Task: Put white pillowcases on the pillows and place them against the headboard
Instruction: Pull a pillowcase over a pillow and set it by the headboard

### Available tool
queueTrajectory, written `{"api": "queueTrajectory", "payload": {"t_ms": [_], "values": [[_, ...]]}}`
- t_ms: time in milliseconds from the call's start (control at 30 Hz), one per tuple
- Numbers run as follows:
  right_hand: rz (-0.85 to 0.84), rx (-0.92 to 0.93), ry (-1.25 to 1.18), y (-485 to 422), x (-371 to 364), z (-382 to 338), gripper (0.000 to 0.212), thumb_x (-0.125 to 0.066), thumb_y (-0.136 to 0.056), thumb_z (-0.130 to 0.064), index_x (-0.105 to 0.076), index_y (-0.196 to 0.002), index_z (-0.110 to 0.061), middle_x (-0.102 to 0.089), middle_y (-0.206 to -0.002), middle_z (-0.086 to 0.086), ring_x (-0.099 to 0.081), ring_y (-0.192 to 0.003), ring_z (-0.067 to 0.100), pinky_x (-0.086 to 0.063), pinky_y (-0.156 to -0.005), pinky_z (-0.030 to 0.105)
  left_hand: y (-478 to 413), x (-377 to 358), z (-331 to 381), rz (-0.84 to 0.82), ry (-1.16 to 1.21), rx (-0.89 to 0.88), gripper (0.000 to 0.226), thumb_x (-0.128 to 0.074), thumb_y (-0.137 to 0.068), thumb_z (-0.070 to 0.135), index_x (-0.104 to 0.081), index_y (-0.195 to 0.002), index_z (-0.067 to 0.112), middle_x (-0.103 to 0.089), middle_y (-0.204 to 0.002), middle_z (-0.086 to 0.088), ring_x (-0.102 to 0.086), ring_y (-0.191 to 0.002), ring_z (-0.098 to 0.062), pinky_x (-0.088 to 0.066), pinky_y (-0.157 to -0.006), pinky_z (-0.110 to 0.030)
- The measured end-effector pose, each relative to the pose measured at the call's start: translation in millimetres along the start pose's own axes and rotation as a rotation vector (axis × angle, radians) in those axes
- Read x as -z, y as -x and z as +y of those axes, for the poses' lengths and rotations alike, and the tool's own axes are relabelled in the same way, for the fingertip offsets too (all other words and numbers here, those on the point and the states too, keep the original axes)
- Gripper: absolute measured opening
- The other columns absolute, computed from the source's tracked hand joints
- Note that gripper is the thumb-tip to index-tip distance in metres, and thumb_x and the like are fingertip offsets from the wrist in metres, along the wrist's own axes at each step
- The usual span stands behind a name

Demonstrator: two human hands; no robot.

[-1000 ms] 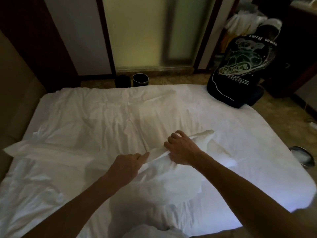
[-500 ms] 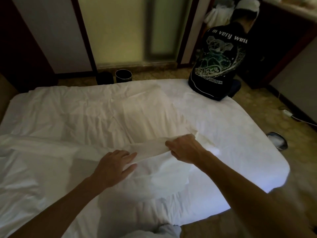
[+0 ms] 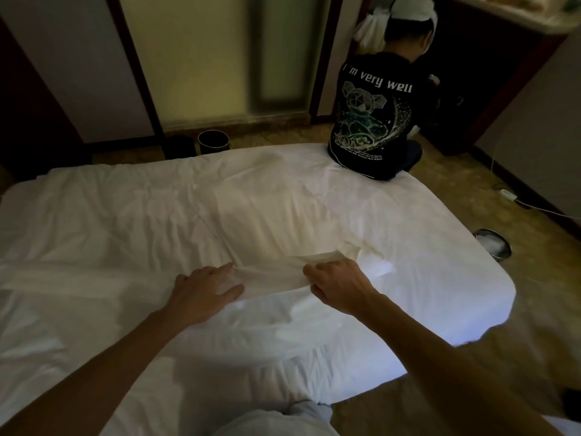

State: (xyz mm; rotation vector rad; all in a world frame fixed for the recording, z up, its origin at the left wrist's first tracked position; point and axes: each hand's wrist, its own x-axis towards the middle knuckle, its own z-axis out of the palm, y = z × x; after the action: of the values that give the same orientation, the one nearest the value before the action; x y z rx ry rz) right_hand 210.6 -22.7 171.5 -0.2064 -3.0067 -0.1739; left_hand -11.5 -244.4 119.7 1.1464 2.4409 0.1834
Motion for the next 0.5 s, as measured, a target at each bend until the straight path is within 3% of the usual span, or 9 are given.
{"api": "queueTrajectory", "payload": {"t_ms": [100, 167, 267, 400, 500], "values": [[0.003, 0.037, 0.046, 2.1, -0.9, 1.2, 0.016, -0.066, -0.075, -0.024, -0.054, -0.083, -0.018, -0.055, -0.055, -0.003, -0.056, -0.048, 0.02, -0.029, -0.048, 0.024, -9.3, 1.6, 6.8, -0.131, -0.028, -0.04, 0.093, -0.04, -0.071, 0.089, -0.025, -0.15, 0.042, -0.048, -0.146, 0.015, -0.045, -0.135, -0.013, -0.025, -0.115, -0.045], [-0.003, 0.034, 0.065, 3.2, -1.9, 2.6, 0.012, -0.064, -0.079, -0.026, -0.057, -0.084, -0.018, -0.058, -0.058, -0.002, -0.058, -0.053, 0.021, -0.041, -0.053, 0.027, -12.2, 1.7, 8.6, -0.167, -0.036, -0.073, 0.089, -0.047, -0.068, 0.087, -0.039, -0.143, 0.04, -0.056, -0.137, 0.016, -0.056, -0.124, -0.013, -0.039, -0.107, -0.036], [-0.069, -0.068, 0.128, 2.1, 0.0, 9.3, 0.024, -0.066, -0.08, -0.029, -0.059, -0.099, -0.017, -0.064, -0.081, 0.003, -0.06, -0.075, 0.026, -0.052, -0.075, 0.04, -12.1, -3.5, 7.5, -0.125, -0.023, -0.106, 0.08, -0.051, -0.063, 0.085, -0.052, -0.126, 0.037, -0.065, -0.117, 0.015, -0.064, -0.104, -0.012, -0.048, -0.09, -0.03], [-0.152, -0.293, 0.206, -6.3, 10.7, 25.8, 0.056, -0.081, -0.064, -0.014, -0.053, -0.112, -0.013, -0.058, -0.098, 0.008, -0.057, -0.085, 0.026, -0.047, -0.061, 0.037, -9.9, -9.7, 1.6, -0.056, 0.045, -0.127, 0.052, -0.065, -0.071, 0.072, -0.057, -0.1, 0.029, -0.062, -0.081, 0.012, -0.06, -0.072, -0.006, -0.042, -0.062, -0.025], [-0.238, -0.392, 0.264, -12.0, 17.0, 36.9, 0.068, -0.079, -0.067, -0.009, -0.044, -0.125, -0.016, -0.052, -0.109, 0.008, -0.054, -0.088, 0.024, -0.04, -0.056, 0.033, -8.5, -9.6, -2.0, -0.023, 0.056, -0.158, 0.046, -0.064, -0.074, 0.069, -0.051, -0.084, 0.026, -0.058, -0.071, 0.006, -0.056, -0.063, -0.006, -0.04, -0.059, -0.026]]}}
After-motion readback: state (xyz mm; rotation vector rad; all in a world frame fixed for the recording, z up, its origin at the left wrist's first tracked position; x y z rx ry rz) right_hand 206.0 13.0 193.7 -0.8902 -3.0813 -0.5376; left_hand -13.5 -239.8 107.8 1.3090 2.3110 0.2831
